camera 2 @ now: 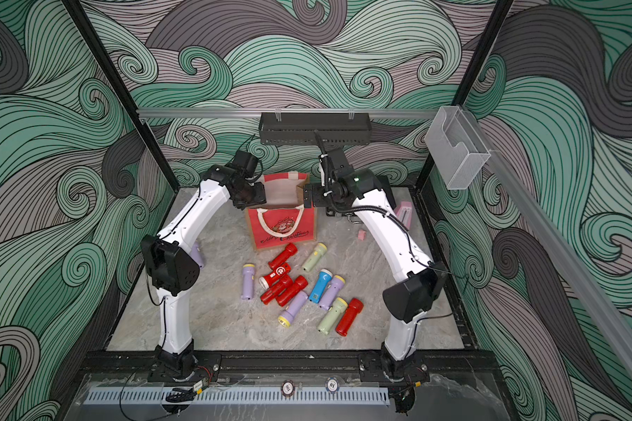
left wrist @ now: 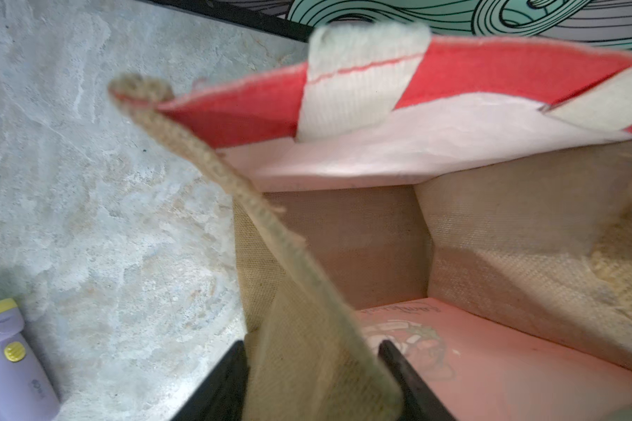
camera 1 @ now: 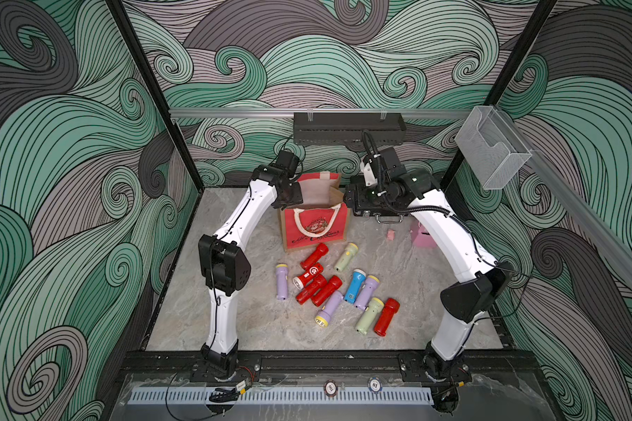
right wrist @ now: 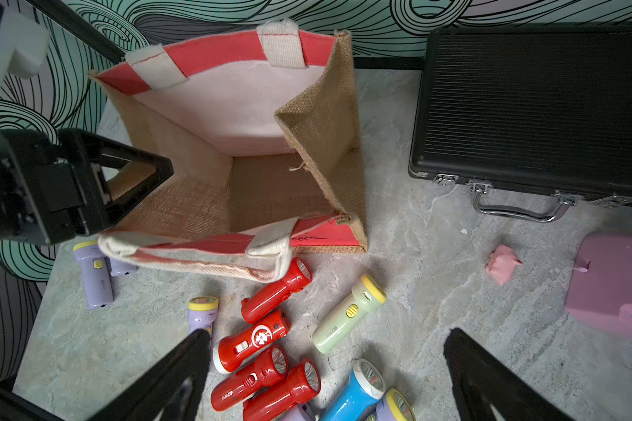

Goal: Put the flashlights into the tote bags
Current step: Adjust the canvas bag at the center of the board.

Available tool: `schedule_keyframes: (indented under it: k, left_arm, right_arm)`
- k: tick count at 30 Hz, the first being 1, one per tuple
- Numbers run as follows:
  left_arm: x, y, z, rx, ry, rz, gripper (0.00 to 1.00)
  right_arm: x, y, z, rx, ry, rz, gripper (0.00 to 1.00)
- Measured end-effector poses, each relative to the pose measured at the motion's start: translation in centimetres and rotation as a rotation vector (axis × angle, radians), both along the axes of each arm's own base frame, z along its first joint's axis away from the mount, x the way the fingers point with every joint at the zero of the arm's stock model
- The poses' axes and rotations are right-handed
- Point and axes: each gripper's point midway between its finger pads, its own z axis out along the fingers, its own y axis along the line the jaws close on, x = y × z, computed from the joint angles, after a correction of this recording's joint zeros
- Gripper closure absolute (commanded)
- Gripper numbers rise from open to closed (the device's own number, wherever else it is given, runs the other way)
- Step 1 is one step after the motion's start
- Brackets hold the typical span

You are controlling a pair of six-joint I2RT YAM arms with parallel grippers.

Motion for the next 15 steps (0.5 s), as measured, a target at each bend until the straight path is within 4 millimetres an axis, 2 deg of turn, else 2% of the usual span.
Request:
schedule_keyframes:
  k: [7, 11, 15]
  left_arm:
    - [-0.9, -0.3, -1.1, -0.022, 0.044, -0.007, 0.71]
    - [-2.0, 0.0, -1.9, -0.023, 0.080, -0.002, 0.74]
    - [-2.6, 0.1, -1.9, -0.027, 0.088, 0.002, 0.76]
  right_arm:
    - [3.7, 1.5, -2.1, -0.006, 0.012, 0.014, 0.00]
    - [5.8, 2.0, -3.9, -0.010, 0.026, 0.018, 0.02]
    - [7.4, 2.5, -6.3, -0.020, 0.056, 0.029, 0.13]
